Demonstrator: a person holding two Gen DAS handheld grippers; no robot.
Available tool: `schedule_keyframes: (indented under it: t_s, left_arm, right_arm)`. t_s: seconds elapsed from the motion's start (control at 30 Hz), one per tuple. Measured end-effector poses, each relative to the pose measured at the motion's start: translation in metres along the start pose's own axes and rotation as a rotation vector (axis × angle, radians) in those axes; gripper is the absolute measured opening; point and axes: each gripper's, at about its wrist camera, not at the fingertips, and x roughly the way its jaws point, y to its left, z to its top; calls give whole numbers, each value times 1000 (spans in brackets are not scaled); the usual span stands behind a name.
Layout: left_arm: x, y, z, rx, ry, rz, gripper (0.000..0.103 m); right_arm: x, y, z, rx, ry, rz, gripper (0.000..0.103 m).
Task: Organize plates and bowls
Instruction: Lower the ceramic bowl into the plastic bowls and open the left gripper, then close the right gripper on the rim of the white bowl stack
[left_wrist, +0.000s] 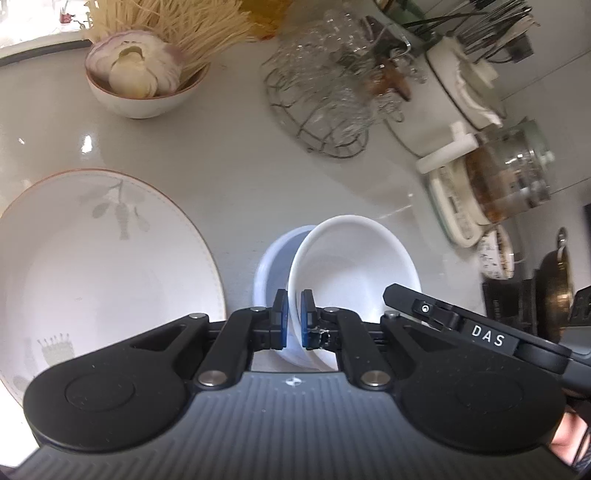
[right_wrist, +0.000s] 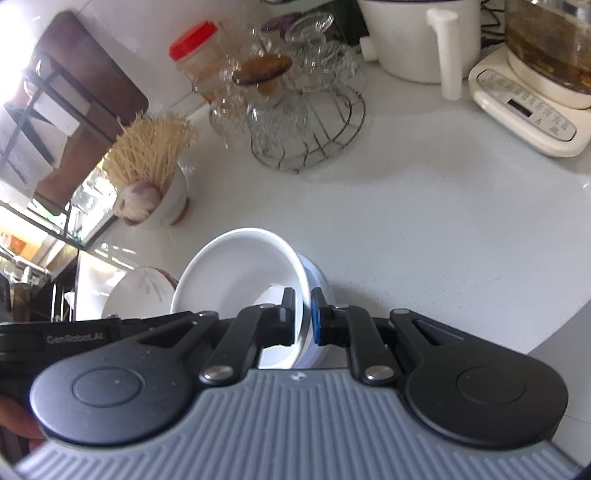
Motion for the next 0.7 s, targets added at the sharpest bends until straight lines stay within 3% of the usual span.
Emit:
schedule_keyframes:
  t_s: [0.4,0.47,0.5,0.53,0.6,0.7]
  left_arm:
    - [-1,9,6,-2,6,56,9]
    - [-4,10,6,0,2,66,16]
    - [-5,10,7,4,-4,73,19]
    - [-6,10,7,8,-8,79,26]
    - [-7,11,7,16,-9,89,31]
    - [-7,12,8,24,-3,96,31]
  right_arm:
    - [1,-3,9,15,-15,10,13]
    - [0,-5,12,14,-23,3,13]
    - [0,-6,12,16,-26,-5,18]
    - [0,-8,13,22,-32,-8,34]
    - [1,-11,13,36,-48,3,47]
    - [10,-14,14,44,-29,1,47]
